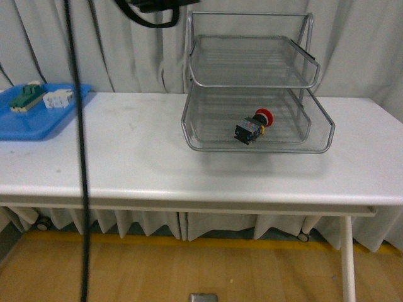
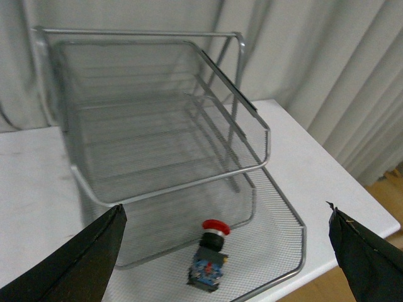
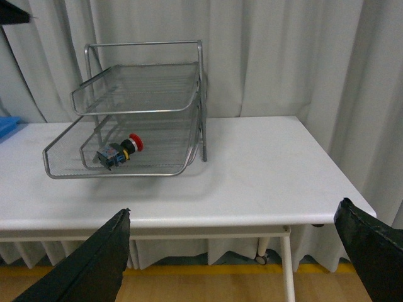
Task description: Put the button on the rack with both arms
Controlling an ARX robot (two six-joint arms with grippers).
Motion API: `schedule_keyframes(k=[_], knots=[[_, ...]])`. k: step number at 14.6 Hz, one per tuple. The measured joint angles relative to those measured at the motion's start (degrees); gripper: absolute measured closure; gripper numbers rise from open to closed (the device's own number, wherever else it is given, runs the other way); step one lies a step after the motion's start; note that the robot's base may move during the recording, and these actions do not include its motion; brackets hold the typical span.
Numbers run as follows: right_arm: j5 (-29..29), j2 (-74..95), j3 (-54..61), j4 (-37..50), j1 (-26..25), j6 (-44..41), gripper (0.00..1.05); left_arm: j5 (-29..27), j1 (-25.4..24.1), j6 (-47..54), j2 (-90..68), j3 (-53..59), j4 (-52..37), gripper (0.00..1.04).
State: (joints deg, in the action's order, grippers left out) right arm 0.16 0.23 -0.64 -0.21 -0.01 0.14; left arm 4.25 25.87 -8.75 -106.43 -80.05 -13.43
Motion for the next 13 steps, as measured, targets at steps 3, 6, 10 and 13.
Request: schedule_keyframes(k=[3,6,10,13], knots=[[-0.15,0.0,0.0,0.0,0.0,0.0,0.06,-14.75,-4.44,4.96,16.39,20.98,-16.63,0.24],[-0.15,-0.02,0.0,0.04,0.0,0.0,0.06,-18.6,-13.86,7.58,39.32,45.88,-23.89,0.64],[-0.15,0.0,0.0,0.0,0.0,0.02,0.06,-12.66,-17.66,7.91,48.09,61.75,-26.84,1.03],[-0.15,0.0,0.0,0.0,0.0,0.0,0.06,-10.08,-20.06,7.91,54.29,68.48,-26.03,1.03]])
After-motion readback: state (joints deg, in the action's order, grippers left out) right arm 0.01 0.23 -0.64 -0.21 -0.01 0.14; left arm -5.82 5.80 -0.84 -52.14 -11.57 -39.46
